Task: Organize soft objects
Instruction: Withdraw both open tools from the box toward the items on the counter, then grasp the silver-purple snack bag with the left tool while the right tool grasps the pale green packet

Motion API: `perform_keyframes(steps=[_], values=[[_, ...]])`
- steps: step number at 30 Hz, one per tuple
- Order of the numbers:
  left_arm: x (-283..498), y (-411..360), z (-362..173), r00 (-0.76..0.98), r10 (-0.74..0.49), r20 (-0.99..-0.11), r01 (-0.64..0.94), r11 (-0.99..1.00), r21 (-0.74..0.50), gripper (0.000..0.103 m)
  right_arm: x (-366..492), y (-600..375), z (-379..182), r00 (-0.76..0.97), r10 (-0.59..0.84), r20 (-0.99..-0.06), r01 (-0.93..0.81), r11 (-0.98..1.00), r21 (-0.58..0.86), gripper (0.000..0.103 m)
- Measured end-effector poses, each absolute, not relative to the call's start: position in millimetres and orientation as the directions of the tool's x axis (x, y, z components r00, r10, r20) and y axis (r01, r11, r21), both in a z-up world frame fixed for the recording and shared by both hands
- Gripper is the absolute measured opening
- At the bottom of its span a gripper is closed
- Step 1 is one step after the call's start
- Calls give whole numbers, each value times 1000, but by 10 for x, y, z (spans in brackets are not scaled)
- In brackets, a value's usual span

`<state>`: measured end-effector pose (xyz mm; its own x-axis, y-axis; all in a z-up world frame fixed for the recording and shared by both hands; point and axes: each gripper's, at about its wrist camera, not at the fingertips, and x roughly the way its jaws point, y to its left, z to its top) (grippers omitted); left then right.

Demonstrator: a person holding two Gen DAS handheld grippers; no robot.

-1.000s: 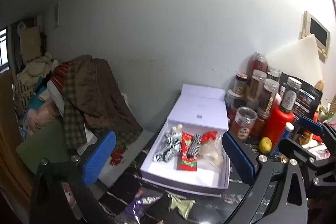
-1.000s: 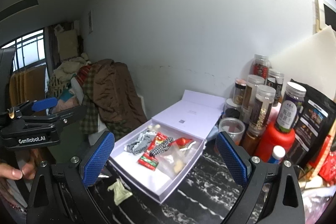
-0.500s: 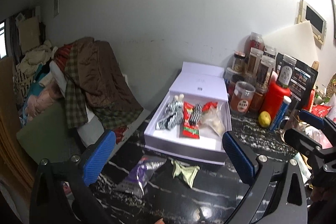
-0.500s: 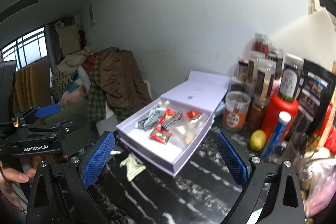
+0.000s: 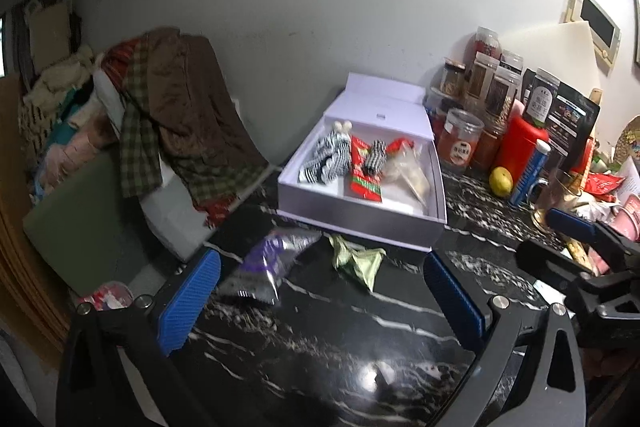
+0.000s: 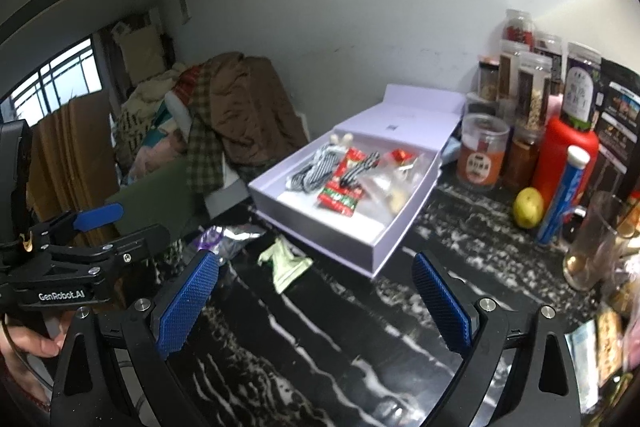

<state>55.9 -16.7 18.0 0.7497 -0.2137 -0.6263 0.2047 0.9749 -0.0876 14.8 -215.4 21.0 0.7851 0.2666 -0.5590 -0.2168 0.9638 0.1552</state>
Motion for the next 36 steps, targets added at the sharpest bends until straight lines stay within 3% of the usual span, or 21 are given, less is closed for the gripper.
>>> perform_keyframes(steps=[23,36], values=[[745,346,-335,690,-177,-702,104,984,-145,103,718,-1683,-456,626,362,-691,-307,929,208,98],[1233,373,-536,647,-183,-740,114,983,-144,103,1212,-1561,-784,555,357,-751,-337,922,189,89]])
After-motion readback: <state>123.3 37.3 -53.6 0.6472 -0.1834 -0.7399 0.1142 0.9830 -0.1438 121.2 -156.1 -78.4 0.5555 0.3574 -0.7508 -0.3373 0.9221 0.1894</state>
